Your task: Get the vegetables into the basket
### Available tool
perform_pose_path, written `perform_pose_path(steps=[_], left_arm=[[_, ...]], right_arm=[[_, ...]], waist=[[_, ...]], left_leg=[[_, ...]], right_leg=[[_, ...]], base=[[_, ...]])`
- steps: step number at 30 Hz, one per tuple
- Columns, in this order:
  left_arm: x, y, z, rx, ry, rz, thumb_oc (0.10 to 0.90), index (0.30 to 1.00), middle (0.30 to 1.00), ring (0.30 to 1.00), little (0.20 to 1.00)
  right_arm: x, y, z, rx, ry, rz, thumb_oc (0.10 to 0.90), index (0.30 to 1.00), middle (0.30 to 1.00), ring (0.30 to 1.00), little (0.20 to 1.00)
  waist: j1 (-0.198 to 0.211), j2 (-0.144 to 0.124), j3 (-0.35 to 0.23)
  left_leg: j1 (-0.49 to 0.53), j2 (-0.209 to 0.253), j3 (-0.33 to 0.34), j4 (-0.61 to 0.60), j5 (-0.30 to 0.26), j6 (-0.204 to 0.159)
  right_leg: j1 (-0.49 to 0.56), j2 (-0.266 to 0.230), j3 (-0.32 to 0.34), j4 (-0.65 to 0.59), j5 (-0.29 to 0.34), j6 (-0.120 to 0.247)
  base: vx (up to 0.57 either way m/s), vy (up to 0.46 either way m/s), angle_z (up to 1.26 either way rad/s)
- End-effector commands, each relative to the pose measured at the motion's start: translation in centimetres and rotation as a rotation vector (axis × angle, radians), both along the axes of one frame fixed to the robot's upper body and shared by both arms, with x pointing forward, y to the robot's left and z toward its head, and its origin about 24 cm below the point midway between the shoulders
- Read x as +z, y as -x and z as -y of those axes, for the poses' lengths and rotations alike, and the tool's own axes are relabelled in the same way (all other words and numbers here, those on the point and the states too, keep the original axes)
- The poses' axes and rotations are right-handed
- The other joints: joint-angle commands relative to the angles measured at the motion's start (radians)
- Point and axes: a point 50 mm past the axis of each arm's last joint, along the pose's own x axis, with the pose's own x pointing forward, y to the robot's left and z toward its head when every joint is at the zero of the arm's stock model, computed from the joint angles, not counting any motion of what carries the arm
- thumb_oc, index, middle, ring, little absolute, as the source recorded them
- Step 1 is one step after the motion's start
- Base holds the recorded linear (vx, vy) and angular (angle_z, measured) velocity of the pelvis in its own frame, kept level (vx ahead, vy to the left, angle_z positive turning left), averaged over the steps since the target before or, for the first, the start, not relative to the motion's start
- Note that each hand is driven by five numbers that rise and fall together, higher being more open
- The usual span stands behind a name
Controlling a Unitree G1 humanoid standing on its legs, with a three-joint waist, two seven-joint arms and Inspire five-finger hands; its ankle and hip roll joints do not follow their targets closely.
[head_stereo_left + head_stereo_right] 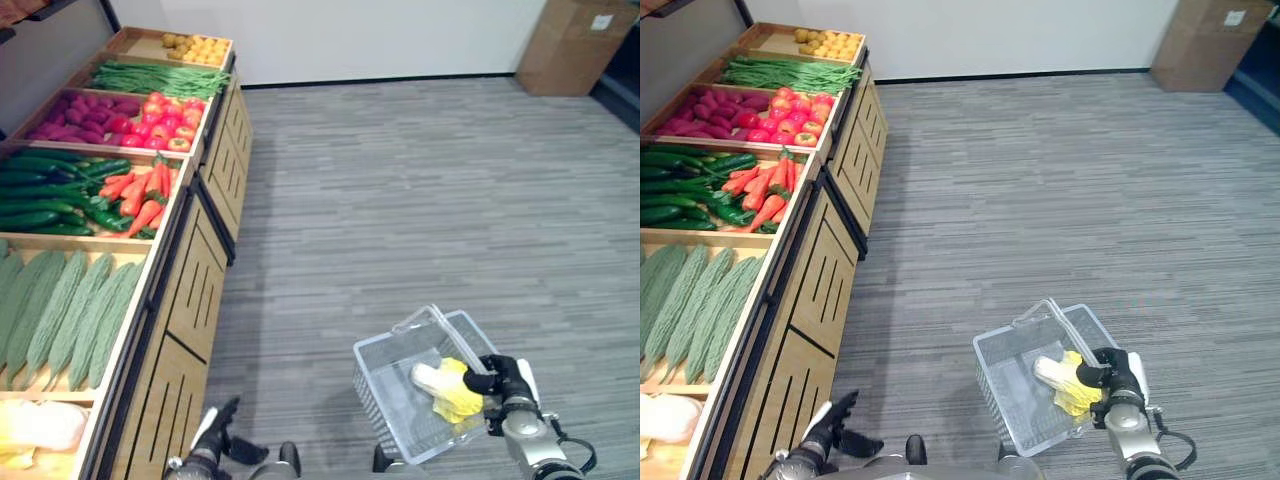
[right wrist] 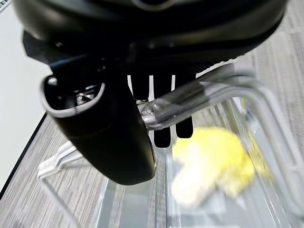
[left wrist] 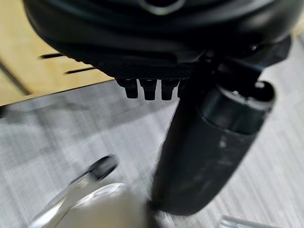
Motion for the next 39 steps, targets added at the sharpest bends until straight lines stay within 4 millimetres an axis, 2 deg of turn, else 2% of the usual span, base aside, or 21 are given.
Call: perform_pose_path(steps=[1,4,5,6,10,14,16,18,20,24,25,26,28,30,32,34,35,36,37,38,39], left_arm=[[-0.3,-1.4,0.7,-0.023,-0.026,-0.008,0.9,1.0,1.0,1.0,1.0],[-1.6,1.5,1.4,0.007,-0.033,-0.145,0.9,1.0,1.0,1.0,1.0],[-1.7,1.7,1.5,0.018,-0.031,-0.154,0.9,1.0,1.0,1.0,1.0],[-2.1,3.2,1.6,0.062,-0.026,-0.206,0.9,1.0,1.0,1.0,1.0],[-2.4,4.7,1.9,0.156,0.021,-0.247,0.9,1.0,1.0,1.0,1.0],[-2.4,4.9,1.9,0.207,0.05,-0.24,0.9,1.0,1.0,1.0,1.0],[-2.3,4.3,1.8,0.24,0.055,-0.214,0.9,1.0,1.0,1.0,1.0],[-2.2,4.1,1.8,0.244,0.055,-0.207,0.9,1.0,1.0,1.0,1.0],[-2.1,3.1,1.7,0.258,0.058,-0.175,0.9,1.0,1.0,1.0,1.0],[-2.0,2.5,1.9,0.247,0.055,-0.165,0.9,1.0,1.0,1.0,1.0],[-1.9,2.1,1.8,0.251,0.048,-0.152,0.9,1.0,1.0,1.0,1.0],[-1.9,2.1,1.8,0.251,0.048,-0.152,0.9,1.0,1.0,1.0,1.0],[-1.9,1.9,1.7,0.252,0.044,-0.147,0.9,1.0,1.0,1.0,1.0],[-1.8,1.5,1.4,0.209,0.019,-0.147,0.9,1.0,1.0,1.0,1.0],[-1.8,1.5,1.3,0.199,0.012,-0.15,0.9,1.0,1.0,1.0,1.0],[-1.8,1.4,1.2,0.201,0.003,-0.156,0.9,1.0,1.0,1.0,1.0],[-1.8,1.3,1.1,0.206,0.001,-0.16,0.9,1.0,1.0,1.0,1.0],[-1.8,1.3,1.1,0.206,0.002,-0.16,0.9,1.0,1.0,1.0,1.0],[-1.8,1.2,1.1,0.205,0.0,-0.16,0.9,1.0,1.0,1.0,1.0],[-1.8,1.2,1.2,0.205,0.0,-0.16,0.9,1.0,1.0,1.0,1.0],[-1.8,1.3,1.2,0.207,-0.002,-0.167,0.9,1.0,1.0,1.0,1.0]], right_arm=[[5.6,-5.6,1.6,-0.003,0.164,0.355,0.4,0.3,0.3,0.3,0.3],[4.0,-3.8,0.8,-0.034,0.159,0.315,0.4,0.3,0.3,0.3,0.3],[3.7,-3.4,0.7,-0.038,0.16,0.306,0.4,0.3,0.3,0.3,0.3],[3.2,-2.8,0.6,-0.049,0.158,0.289,0.4,0.3,0.3,0.3,0.3],[2.4,-1.6,0.2,-0.084,0.142,0.271,0.4,0.3,0.3,0.3,0.3],[1.8,-0.9,0.2,-0.104,0.141,0.244,0.4,0.3,0.3,0.3,0.3],[1.0,-0.3,0.0,-0.137,0.123,0.206,0.4,0.3,0.3,0.3,0.3],[0.8,-0.1,-0.1,-0.148,0.118,0.195,0.4,0.3,0.3,0.3,0.3],[0.5,-0.1,-0.3,-0.132,0.137,0.176,0.4,0.3,0.3,0.3,0.3],[0.5,-0.2,-0.2,-0.147,0.136,0.178,0.4,0.3,0.3,0.3,0.3],[0.6,-0.7,-0.5,-0.124,0.138,0.177,0.4,0.3,0.3,0.3,0.3],[0.6,-0.7,-0.5,-0.123,0.138,0.177,0.4,0.3,0.3,0.3,0.3],[0.7,-1.2,-0.7,-0.11,0.139,0.186,0.4,0.3,0.3,0.3,0.3],[1.3,-2.7,-1.5,-0.054,0.145,0.219,0.4,0.3,0.3,0.3,0.3],[1.2,-2.6,-1.6,-0.057,0.14,0.216,0.4,0.3,0.3,0.3,0.3],[1.2,-2.6,-1.7,-0.075,0.133,0.217,0.4,0.3,0.3,0.3,0.3],[1.1,-2.6,-1.6,-0.099,0.128,0.223,0.4,0.3,0.3,0.3,0.3],[1.1,-2.6,-1.6,-0.099,0.128,0.223,0.4,0.3,0.3,0.3,0.3],[1.2,-2.6,-1.5,-0.109,0.126,0.23,0.4,0.3,0.3,0.3,0.3],[1.2,-2.6,-1.5,-0.109,0.126,0.23,0.4,0.3,0.3,0.3,0.3],[1.1,-2.4,-1.5,-0.113,0.13,0.218,0.4,0.3,0.3,0.3,0.3]], waist=[[-0.006,-0.018,-0.015],[-0.018,-0.02,-0.017],[-0.02,-0.02,-0.017],[-0.022,-0.023,-0.017],[-0.024,-0.034,-0.011],[-0.019,-0.041,-0.008],[-0.01,-0.059,0.005],[-0.007,-0.065,0.009],[-0.003,-0.079,0.023],[-0.007,-0.08,0.026],[-0.007,-0.078,0.034],[-0.006,-0.079,0.033],[-0.004,-0.077,0.049],[-0.003,-0.064,0.086],[-0.007,-0.062,0.089],[-0.024,-0.059,0.091],[-0.041,-0.059,0.096],[-0.042,-0.057,0.098],[-0.054,-0.064,0.102],[-0.055,-0.061,0.103],[-0.066,-0.069,0.1]], left_leg=[[0.026,0.041,0.008,0.007,-0.032,-0.058],[0.03,0.042,0.016,0.007,-0.036,-0.057],[0.031,0.043,0.017,0.007,-0.038,-0.057],[0.033,0.041,0.02,0.007,-0.041,-0.055],[0.039,0.035,0.024,0.007,-0.048,-0.048],[0.049,0.027,0.024,0.007,-0.054,-0.042],[0.034,0.019,0.024,0.066,-0.075,-0.036],[0.017,0.018,0.019,0.097,-0.088,-0.035],[-0.028,0.009,0.005,0.151,-0.113,-0.027],[-0.032,-0.006,0.005,0.149,-0.125,-0.007],[-0.029,-0.018,0.009,0.147,-0.136,0.014],[-0.03,-0.019,0.01,0.147,-0.136,0.014],[-0.025,-0.026,0.016,0.14,-0.141,0.03],[-0.003,-0.029,0.035,0.128,-0.153,0.056],[0.011,-0.029,0.031,0.118,-0.155,0.054],[0.048,-0.034,0.015,0.091,-0.163,0.049],[0.074,-0.035,0.002,0.074,-0.172,0.041],[0.076,-0.034,0.001,0.073,-0.172,0.04],[0.099,-0.034,-0.006,0.07,-0.189,0.029],[0.101,-0.031,-0.007,0.07,-0.19,0.029],[0.129,-0.026,-0.012,0.072,-0.21,0.014]], right_leg=[[0.032,-0.073,0.01,0.003,-0.006,0.098],[0.029,-0.071,0.017,0.003,-0.005,0.097],[0.028,-0.072,0.018,0.003,-0.006,0.097],[0.028,-0.072,0.021,0.003,-0.005,0.097],[0.031,-0.078,0.024,0.003,-0.003,0.1],[0.037,-0.086,0.025,0.003,-0.001,0.103],[0.046,-0.1,0.027,0.003,0.002,0.105],[0.047,-0.104,0.027,0.003,0.004,0.104],[0.041,-0.121,0.025,0.017,0.009,0.109],[0.003,-0.138,0.042,0.07,0.013,0.12],[-0.031,-0.151,0.061,0.137,0.015,0.132],[-0.034,-0.152,0.063,0.141,0.014,0.132],[-0.087,-0.155,0.079,0.223,0.028,0.141],[-0.179,-0.163,0.069,0.413,0.071,0.148],[-0.2,-0.158,0.072,0.43,0.075,0.149],[-0.242,-0.13,0.081,0.407,0.082,0.147],[-0.269,-0.113,0.083,0.339,0.073,0.14],[-0.266,-0.112,0.081,0.338,0.073,0.14],[-0.285,-0.107,0.083,0.247,0.085,0.141],[-0.281,-0.104,0.081,0.244,0.085,0.141],[-0.309,-0.107,0.078,0.166,0.12,0.15]], base=[[0.0,0.0,0.0],[0.02,0.013,-0.07],[0.03,0.032,-0.11],[0.02,0.026,-0.09],[0.01,0.035,-0.08],[0.03,0.051,-0.02],[0.01,0.049,-0.02],[-0.01,0.024,-0.04],[-0.04,0.074,0.0],[-0.02,0.134,0.04],[-0.02,0.185,-0.03],[-0.03,0.175,-0.11],[-0.05,0.139,-0.15],[-0.05,0.206,-0.22],[0.08,0.084,-0.21],[0.21,0.027,0.1],[0.18,-0.003,0.26],[0.27,-0.068,0.34],[0.15,-0.057,0.25],[0.34,-0.137,0.26],[0.2,-0.082,0.19]])
